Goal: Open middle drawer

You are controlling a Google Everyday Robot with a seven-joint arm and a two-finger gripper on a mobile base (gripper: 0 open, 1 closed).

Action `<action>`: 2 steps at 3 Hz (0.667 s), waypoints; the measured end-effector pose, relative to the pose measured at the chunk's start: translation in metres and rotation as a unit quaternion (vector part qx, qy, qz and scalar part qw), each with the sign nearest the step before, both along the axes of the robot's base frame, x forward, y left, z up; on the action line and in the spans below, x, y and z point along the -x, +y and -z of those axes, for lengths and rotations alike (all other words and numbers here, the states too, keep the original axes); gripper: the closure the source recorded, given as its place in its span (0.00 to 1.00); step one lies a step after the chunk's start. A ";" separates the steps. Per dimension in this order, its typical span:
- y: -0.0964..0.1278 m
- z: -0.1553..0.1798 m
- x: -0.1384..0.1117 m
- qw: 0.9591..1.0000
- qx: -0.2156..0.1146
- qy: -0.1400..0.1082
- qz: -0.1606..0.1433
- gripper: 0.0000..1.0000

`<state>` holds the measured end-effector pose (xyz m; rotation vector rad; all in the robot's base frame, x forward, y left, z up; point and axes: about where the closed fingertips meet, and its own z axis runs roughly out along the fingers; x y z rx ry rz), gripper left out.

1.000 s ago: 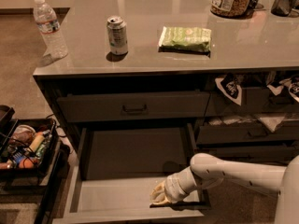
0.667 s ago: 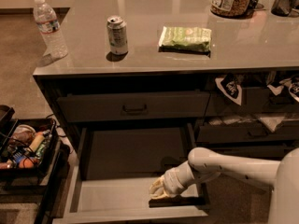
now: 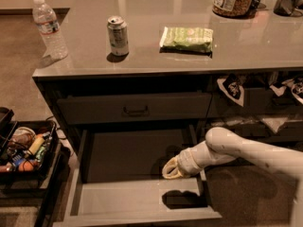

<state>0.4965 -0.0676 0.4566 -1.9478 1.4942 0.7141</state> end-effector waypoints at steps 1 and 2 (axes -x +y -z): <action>-0.076 -0.074 -0.005 0.995 0.025 -0.053 0.083 1.00; -0.076 -0.074 -0.005 0.995 0.025 -0.053 0.083 1.00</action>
Offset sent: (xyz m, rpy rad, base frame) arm 0.0052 -0.0519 0.0533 -0.0319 -0.0718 -0.1209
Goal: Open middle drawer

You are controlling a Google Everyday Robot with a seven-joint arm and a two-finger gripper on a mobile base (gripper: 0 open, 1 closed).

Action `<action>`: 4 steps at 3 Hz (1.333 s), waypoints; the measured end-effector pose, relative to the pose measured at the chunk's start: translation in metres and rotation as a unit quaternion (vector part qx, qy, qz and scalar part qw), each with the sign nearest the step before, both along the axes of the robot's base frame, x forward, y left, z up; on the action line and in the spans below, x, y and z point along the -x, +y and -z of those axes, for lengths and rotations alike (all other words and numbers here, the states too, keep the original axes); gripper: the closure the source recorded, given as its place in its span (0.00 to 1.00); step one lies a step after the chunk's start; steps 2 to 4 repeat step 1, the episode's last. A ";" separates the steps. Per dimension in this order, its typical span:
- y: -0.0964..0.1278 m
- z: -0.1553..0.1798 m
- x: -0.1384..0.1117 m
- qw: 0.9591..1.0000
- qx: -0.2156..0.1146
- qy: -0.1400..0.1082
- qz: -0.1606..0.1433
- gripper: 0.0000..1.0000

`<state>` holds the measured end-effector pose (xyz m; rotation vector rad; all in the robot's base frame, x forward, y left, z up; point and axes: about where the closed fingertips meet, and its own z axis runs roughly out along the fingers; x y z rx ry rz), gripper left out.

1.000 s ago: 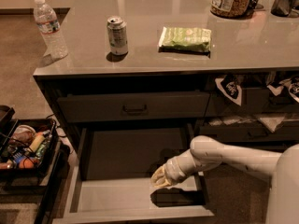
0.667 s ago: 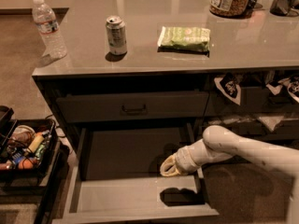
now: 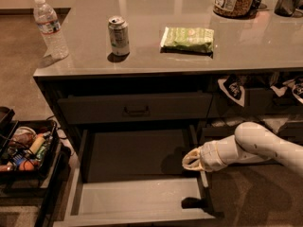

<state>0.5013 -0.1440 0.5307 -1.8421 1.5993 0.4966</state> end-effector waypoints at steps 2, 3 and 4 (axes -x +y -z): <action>0.000 0.000 0.000 1.000 0.000 0.000 0.000 0.81; 0.000 0.000 0.000 1.000 0.000 0.000 0.000 0.81; 0.000 0.000 0.000 1.000 0.000 0.000 0.000 0.81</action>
Offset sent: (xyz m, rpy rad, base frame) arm 0.0000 0.0000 0.0000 0.0000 0.0000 0.0000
